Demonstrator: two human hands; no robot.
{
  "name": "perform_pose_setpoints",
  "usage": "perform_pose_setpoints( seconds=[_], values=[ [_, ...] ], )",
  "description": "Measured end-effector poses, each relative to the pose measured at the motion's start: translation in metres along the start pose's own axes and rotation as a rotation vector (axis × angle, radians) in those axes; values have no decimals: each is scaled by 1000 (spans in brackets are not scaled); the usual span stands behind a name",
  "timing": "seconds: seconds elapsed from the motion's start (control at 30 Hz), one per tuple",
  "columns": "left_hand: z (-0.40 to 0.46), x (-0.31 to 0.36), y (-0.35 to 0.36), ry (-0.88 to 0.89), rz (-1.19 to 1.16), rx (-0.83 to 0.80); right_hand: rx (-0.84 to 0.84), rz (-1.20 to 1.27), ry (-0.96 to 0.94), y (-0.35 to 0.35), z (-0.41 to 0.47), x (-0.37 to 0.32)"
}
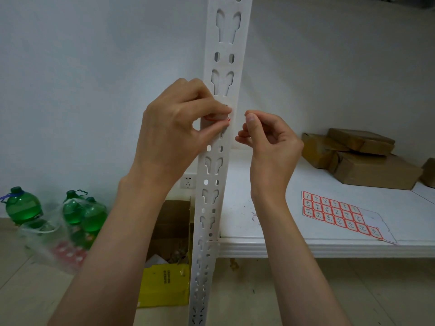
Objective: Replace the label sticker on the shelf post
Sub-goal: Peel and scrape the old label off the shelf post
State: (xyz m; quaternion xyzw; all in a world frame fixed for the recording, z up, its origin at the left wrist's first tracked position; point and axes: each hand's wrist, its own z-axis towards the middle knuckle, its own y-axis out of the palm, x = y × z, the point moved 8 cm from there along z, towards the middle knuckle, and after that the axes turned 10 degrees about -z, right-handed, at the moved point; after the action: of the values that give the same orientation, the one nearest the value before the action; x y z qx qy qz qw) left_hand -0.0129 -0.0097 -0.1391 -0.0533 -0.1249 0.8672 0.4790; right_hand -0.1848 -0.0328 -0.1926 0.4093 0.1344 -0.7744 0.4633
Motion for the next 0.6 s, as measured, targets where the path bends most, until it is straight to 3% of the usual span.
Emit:
perform_pose_setpoints(
  seconds=[0.27,0.43,0.6],
  values=[
    [-2,-1,1,-19,2,30,-3,28,12,-1,0,1],
    [-3,0,2,-44,-14,67,-24,141,214,-7,3,28],
    [1,8,9,-55,-57,57,-277,413,367,5,4,34]
  ],
)
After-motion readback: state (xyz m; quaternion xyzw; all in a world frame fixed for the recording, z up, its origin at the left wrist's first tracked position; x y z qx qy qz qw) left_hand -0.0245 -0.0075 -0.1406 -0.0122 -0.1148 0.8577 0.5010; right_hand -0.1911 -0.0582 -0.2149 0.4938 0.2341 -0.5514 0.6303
